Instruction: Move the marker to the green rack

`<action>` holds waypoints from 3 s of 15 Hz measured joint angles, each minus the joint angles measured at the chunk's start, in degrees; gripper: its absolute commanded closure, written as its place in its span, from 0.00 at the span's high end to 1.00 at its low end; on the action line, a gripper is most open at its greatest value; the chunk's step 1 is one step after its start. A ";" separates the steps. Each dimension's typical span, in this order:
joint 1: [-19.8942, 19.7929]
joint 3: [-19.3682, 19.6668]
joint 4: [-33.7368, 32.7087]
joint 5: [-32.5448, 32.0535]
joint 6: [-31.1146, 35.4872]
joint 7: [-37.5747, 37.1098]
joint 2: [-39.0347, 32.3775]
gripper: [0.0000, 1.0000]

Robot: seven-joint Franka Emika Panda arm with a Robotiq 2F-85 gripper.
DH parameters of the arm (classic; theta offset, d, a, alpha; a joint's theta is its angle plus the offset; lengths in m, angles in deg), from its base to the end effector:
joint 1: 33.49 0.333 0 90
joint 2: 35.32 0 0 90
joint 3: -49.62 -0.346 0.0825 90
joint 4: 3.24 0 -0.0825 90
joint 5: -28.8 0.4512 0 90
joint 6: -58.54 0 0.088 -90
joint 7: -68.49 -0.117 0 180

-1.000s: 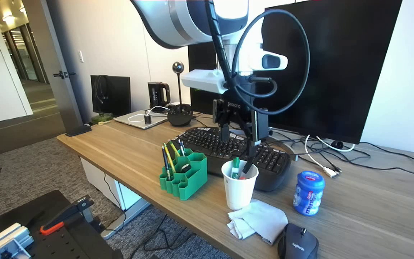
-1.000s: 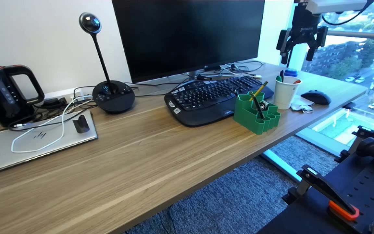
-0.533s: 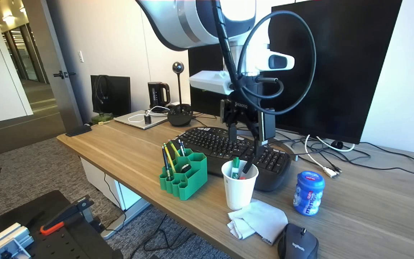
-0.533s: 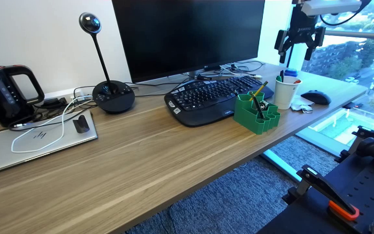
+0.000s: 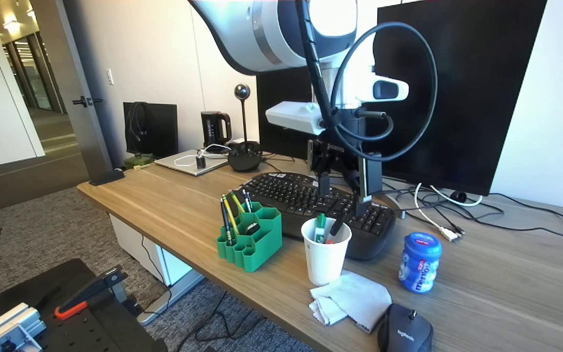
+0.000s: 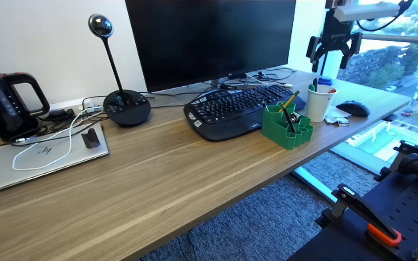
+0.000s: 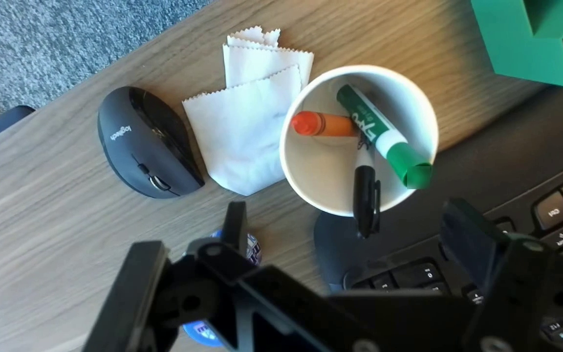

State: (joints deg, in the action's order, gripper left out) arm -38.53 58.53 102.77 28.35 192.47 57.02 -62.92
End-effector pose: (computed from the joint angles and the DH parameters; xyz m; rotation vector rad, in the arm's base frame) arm 0.6866 -0.1651 0.2372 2.9965 -0.6393 0.0143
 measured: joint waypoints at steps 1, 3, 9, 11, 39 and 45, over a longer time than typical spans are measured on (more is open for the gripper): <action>-0.01 0.07 -0.01 0.00 -0.13 -0.17 -0.25 1.00; -0.01 0.17 -0.26 0.00 -0.43 -0.58 -0.92 1.00; -0.01 0.18 -2.34 0.00 -2.43 -2.31 -3.20 1.00; -0.01 0.18 -2.98 0.00 -2.70 -2.84 -3.87 1.00; 0.19 0.18 -8.26 0.00 -4.67 -7.58 -8.94 0.80; 0.21 0.20 -8.73 0.01 -4.67 -8.09 -8.93 0.37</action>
State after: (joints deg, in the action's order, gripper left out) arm -38.32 58.73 94.04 28.36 187.80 48.93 -71.86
